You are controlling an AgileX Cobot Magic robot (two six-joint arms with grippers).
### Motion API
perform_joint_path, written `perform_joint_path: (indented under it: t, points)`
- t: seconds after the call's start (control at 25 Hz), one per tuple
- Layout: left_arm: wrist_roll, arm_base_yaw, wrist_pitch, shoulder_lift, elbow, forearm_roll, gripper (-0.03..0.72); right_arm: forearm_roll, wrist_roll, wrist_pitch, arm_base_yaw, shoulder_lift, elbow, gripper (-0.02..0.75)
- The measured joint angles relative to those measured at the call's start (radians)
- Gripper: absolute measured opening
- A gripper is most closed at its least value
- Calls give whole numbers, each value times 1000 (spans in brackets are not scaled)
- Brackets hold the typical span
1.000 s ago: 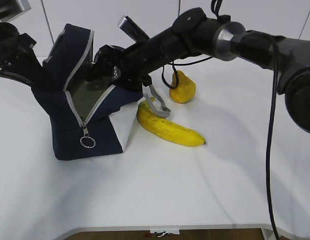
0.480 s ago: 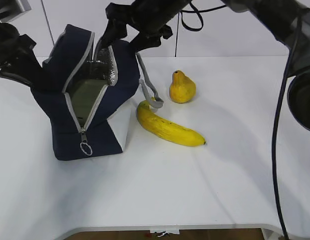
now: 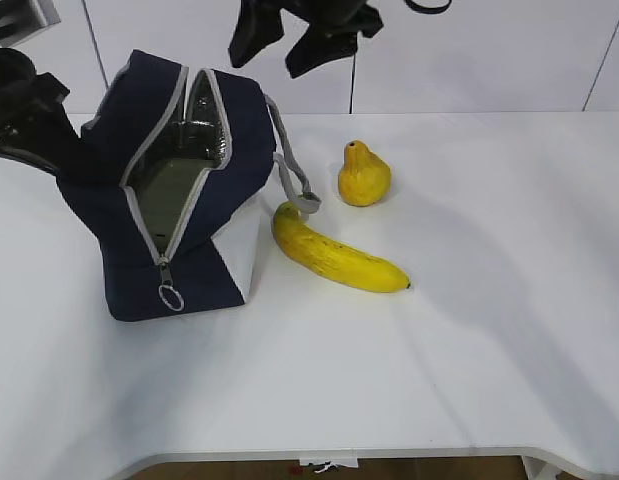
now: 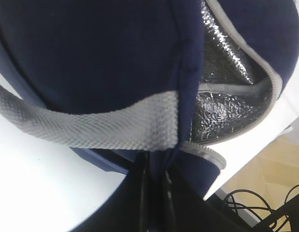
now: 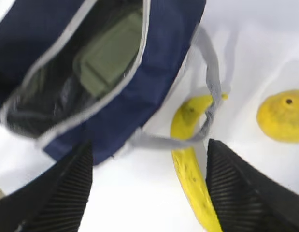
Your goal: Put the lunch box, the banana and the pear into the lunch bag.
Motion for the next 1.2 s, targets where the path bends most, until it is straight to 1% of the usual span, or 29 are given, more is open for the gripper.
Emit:
perform_joint_path:
  t: [0.16, 0.36, 0.48, 0.6, 0.68, 1.0, 1.2]
  points:
    - [1, 0, 0, 0, 0, 0, -6, -85, -69, 0, 0, -131, 160, 564]
    - [1, 0, 0, 0, 0, 2, -6, -127, -234, 0, 2, -273, 374, 563]
    - [1, 0, 0, 0, 0, 4, -6, -185, -259, 0, 2, -296, 478, 563]
    - [1, 0, 0, 0, 0, 14, -6, -218, -271, 0, 2, -296, 559, 563]
    - [1, 0, 0, 0, 0, 19, -6, -224, -280, 0, 2, -294, 583, 563]
    - [1, 0, 0, 0, 0, 21, -6, -237, -298, -8, 8, -203, 589, 562]
    - [1, 0, 0, 0, 0, 21, -6, -266, -302, -52, 26, -132, 589, 562]
